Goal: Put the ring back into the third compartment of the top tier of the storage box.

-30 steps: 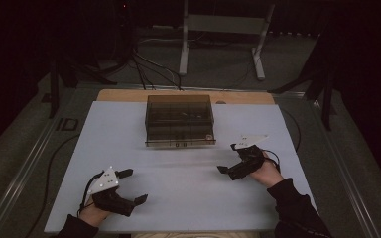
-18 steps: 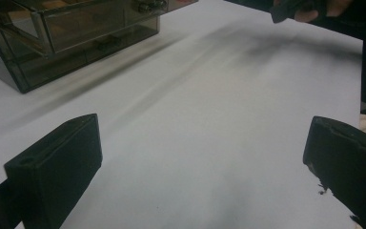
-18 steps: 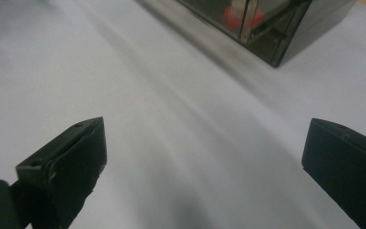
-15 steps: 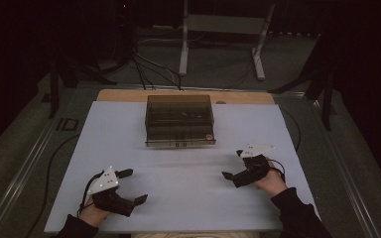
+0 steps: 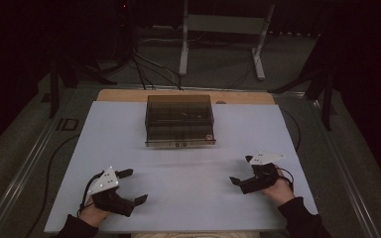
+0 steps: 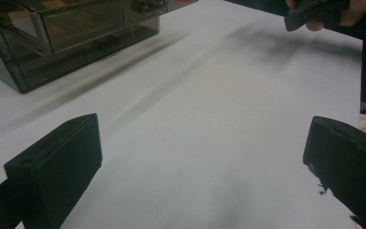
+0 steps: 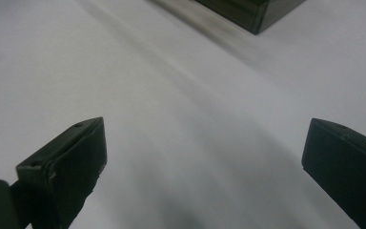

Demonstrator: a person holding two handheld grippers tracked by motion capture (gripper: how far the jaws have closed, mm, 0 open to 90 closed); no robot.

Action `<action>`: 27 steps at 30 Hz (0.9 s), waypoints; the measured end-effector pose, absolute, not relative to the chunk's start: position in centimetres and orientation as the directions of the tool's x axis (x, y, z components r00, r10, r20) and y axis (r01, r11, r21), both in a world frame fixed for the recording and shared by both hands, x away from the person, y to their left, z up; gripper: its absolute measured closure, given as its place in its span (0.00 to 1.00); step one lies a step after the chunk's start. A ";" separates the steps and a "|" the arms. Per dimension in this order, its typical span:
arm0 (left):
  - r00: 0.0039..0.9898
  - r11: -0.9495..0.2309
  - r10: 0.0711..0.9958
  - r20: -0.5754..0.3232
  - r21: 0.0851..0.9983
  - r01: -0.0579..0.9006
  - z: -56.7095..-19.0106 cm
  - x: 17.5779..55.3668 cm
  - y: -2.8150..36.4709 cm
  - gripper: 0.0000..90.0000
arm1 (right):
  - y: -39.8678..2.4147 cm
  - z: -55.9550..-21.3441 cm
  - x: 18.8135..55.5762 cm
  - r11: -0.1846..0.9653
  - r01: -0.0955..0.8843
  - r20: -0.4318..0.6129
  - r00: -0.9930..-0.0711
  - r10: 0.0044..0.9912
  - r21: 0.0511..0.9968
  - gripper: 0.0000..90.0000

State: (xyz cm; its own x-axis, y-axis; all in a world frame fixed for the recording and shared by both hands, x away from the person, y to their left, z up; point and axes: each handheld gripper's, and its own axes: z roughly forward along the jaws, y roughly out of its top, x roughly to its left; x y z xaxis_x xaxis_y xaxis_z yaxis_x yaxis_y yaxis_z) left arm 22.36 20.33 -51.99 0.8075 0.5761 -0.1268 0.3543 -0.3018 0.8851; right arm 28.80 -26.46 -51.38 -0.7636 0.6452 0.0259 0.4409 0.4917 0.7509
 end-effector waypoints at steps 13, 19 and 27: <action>0.810 -0.304 0.573 -0.126 0.885 0.353 -52.0 22.4 20.3 0.00 | -27.0 -52.1 28.3 0.499 0.433 -0.008 -0.749 0.662 0.751 0.02; 0.809 -0.303 0.575 -0.123 0.886 0.351 -52.0 22.3 20.3 0.00 | -26.5 -52.3 28.4 0.511 0.428 -0.014 -0.756 0.655 0.746 0.02; 0.809 -0.302 0.574 -0.123 0.887 0.349 -51.9 22.3 20.3 0.00 | -26.4 -52.2 28.3 0.514 0.423 -0.013 -0.763 0.647 0.747 0.02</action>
State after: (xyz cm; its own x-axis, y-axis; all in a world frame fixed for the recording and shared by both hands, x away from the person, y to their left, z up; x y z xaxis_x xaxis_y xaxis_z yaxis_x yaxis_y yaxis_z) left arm 22.28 20.35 -51.92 0.8094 0.5743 -0.1230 0.3489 -0.3017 0.8873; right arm 28.26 -26.42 -52.25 -0.7626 0.6468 -0.0132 0.4227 0.5136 0.7467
